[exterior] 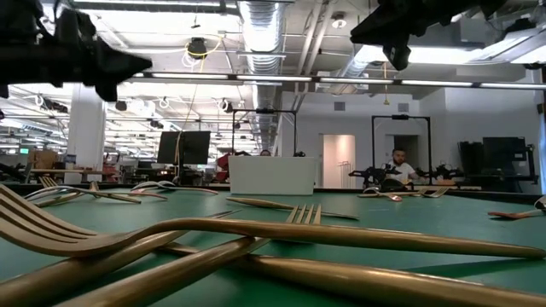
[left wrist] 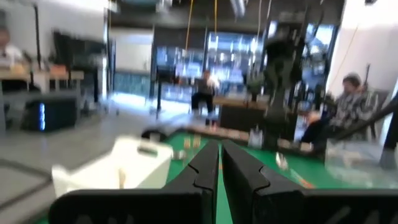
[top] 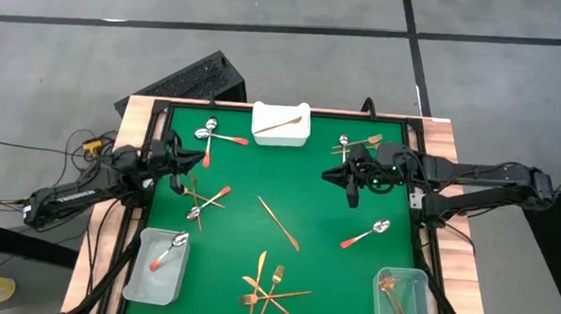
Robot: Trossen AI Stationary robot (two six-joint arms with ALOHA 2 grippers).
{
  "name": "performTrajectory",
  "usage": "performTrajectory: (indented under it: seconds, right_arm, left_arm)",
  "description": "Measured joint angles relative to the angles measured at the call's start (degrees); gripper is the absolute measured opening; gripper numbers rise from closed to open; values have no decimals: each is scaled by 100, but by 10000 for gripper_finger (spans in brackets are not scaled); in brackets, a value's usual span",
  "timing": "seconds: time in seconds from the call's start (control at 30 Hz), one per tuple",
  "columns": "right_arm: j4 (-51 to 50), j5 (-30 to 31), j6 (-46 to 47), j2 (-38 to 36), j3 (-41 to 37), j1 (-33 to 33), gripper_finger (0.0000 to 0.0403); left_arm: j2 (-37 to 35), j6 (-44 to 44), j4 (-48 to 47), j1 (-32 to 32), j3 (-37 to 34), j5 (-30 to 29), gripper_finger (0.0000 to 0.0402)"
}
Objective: Sort silverware by color (type)
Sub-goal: Put the gold fork into the transparent bin
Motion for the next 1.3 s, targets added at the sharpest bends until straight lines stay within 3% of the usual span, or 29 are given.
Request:
performTrajectory:
  seconds: [0.27,0.63,1.3]
  right_arm:
    - [-2,-40,-134,0,0,-132,65]
    - [64,-57,-210,1,0,-169,65]
    - [321,-172,-273,2,-2,-167,65]
  left_arm:
    - [7,-549,-805,-7,0,333,9]
    - [19,-541,-911,-4,0,-787,9]
    - [19,-534,-919,-4,1,-810,9]
